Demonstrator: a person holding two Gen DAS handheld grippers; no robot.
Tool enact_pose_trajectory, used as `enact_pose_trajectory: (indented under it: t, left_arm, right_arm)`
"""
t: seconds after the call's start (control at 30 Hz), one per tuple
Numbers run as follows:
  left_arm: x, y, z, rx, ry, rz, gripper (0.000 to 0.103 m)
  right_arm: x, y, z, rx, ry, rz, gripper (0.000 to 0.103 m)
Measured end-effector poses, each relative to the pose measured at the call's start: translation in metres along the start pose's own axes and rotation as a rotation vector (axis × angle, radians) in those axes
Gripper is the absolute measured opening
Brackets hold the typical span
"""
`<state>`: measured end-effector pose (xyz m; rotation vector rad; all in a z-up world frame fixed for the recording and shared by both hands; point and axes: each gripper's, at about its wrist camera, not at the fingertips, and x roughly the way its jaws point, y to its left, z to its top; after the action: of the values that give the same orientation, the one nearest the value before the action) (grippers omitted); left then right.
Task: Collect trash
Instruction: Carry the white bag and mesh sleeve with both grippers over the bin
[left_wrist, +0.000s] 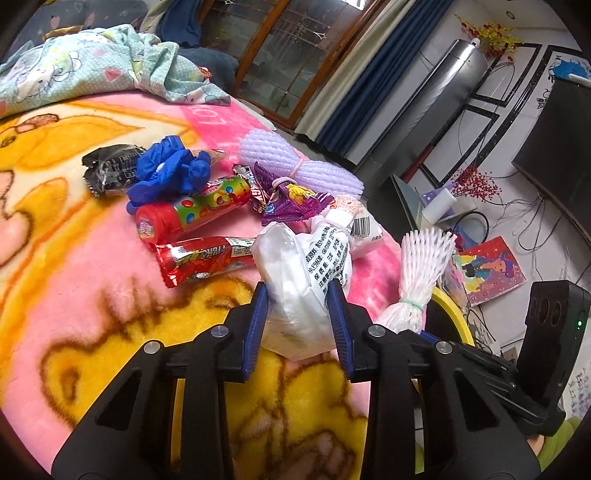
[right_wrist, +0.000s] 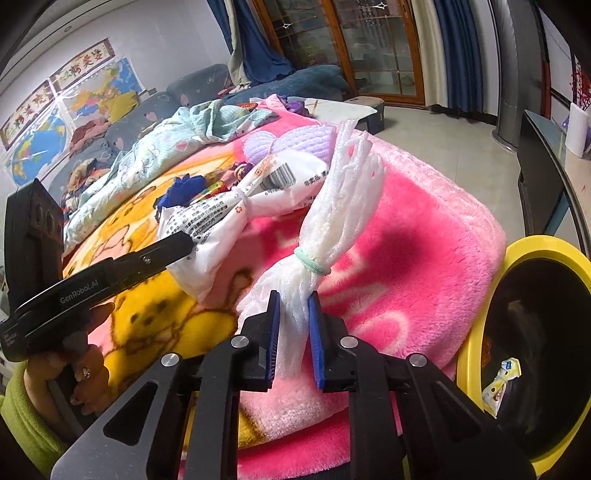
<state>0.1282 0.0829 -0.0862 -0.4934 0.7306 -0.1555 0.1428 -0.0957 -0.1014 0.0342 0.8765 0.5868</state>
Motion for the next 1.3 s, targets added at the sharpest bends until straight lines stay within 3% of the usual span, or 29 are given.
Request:
enact_pose_trajectory:
  t: [0.47, 0.8, 1.3]
  left_arm:
    - [-0.036, -0.008, 0.002, 0.018, -0.050, -0.035, 0.025]
    - [-0.048, -0.034, 0.003, 0.087, -0.078, -0.044, 0.025]
    - [-0.047, -0.075, -0.006, 0.190, -0.070, -0.081, 0.025]
  right_arm:
    - [-0.039, -0.001, 0.012, -0.018, -0.082, -0.004, 0.014]
    - [-0.075, -0.029, 0.028, 0.022, -0.172, -0.045, 0.014]
    - [-0.112, -0.072, 0.029, 0.087, -0.233, -0.118, 0.014]
